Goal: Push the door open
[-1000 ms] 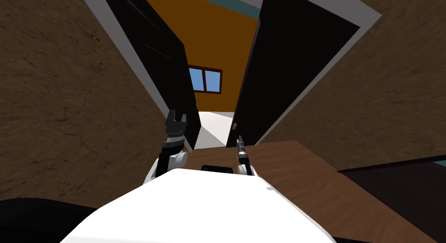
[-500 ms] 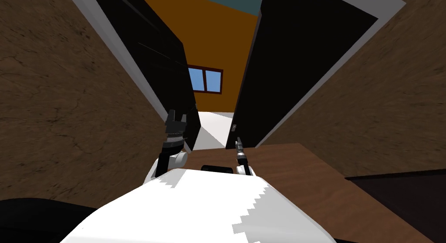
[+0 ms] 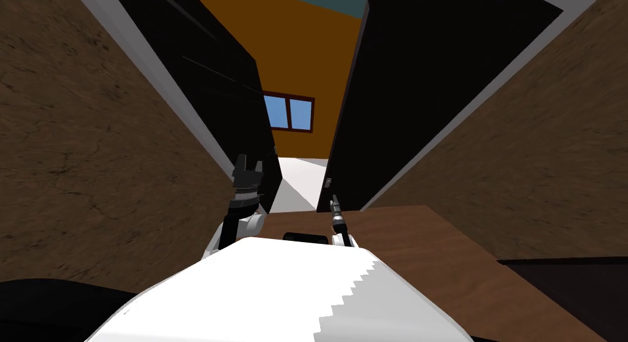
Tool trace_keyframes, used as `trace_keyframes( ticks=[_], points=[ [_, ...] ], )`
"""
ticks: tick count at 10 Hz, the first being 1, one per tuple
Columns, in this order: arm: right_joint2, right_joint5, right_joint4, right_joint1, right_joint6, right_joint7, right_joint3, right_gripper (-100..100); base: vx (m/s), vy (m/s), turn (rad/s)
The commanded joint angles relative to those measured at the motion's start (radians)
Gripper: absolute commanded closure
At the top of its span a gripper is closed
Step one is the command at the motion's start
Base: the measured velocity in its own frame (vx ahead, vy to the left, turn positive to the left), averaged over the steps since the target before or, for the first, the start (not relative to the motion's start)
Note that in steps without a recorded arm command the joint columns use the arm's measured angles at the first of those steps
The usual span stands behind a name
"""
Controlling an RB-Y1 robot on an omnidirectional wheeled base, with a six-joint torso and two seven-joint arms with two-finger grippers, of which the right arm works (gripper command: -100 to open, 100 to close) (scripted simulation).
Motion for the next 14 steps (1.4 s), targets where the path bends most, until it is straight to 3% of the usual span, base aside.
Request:
trace_keyframes(
  ticks=[1, 6, 7, 10, 14],
  points=[
    [0.004, -0.001, 0.031, -0.009, -0.01, -0.001, 0.003, -100, 0.083, -0.065, 0.033],
    [0.012, -0.007, 0.14, -0.047, -0.036, -0.009, 0.011, -100, 0.117, -0.077, 0.038],
    [0.014, -0.006, 0.128, -0.045, -0.03, -0.005, 0.01, -100, 0.061, -0.036, 0.012],
    [0.01, -0.009, 0.147, -0.059, -0.034, -0.003, 0.0, -100, 0.177, 0.0, 0.026],
    [0.018, -0.012, 0.167, -0.074, -0.037, 0.0, -0.011, -100, 0.191, 0.021, 0.024]
  ],
)
